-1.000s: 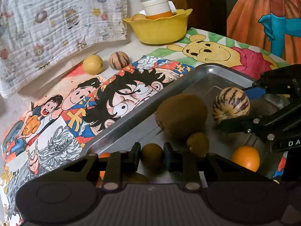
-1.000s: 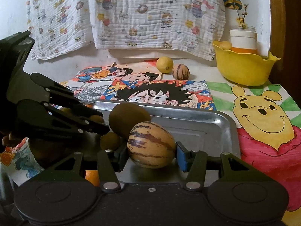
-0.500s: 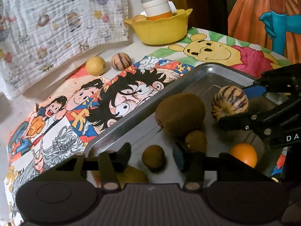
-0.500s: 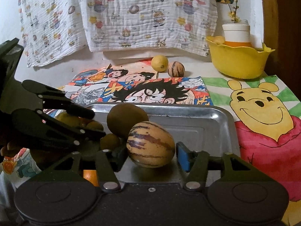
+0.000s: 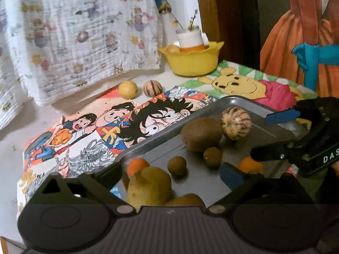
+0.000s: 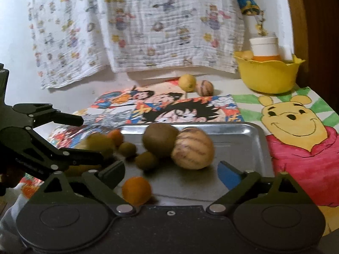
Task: Organize fruits
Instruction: 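Lower the pepino into the tray and open the right tool, then withdraw both tools toward the last pepino and the lemon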
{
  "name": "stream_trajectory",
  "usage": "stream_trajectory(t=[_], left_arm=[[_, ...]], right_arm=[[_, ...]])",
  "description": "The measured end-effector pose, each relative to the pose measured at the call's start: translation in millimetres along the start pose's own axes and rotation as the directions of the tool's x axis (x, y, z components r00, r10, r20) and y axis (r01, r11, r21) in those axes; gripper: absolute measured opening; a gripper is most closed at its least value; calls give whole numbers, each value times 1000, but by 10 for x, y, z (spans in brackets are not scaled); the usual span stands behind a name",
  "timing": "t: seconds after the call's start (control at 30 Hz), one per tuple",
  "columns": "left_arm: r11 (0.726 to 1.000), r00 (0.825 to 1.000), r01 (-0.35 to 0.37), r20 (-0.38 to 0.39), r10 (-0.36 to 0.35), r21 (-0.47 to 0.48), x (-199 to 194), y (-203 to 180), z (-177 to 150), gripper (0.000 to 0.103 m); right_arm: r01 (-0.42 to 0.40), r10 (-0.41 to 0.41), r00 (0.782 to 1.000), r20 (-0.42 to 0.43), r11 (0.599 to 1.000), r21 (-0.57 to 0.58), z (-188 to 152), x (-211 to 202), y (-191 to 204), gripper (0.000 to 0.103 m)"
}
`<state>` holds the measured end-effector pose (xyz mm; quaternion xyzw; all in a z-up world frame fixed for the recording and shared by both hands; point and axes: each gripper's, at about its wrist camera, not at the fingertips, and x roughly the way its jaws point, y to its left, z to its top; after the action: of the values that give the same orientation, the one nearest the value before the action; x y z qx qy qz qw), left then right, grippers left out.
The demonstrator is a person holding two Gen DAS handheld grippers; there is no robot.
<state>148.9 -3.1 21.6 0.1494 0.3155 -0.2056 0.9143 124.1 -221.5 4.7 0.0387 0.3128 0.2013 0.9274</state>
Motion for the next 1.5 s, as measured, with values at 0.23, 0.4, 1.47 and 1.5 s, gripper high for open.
stream_trajectory(t=[0.23,0.4,1.47,1.5], left_arm=[[999,1000,-3,-3,3,-33,-234,-28,-243,102],[999,1000,-5,2,5,-49,-412,-56,-407,102],[981,979,-181,-106,173,-71,-641,374,-280,102],[980,979,-187,-100,179,-71,-615,395,-245,102]], right_arm=[[-22,20,999,-42,999,-39,-120,-139,155,101],[-4,-2,998,-62,997,-82,-233,-283,239,102],[118,-119,993,-12,990,-80,-48,-375,-55,102],[119,-120,993,-9,990,-76,-21,-362,-76,102]])
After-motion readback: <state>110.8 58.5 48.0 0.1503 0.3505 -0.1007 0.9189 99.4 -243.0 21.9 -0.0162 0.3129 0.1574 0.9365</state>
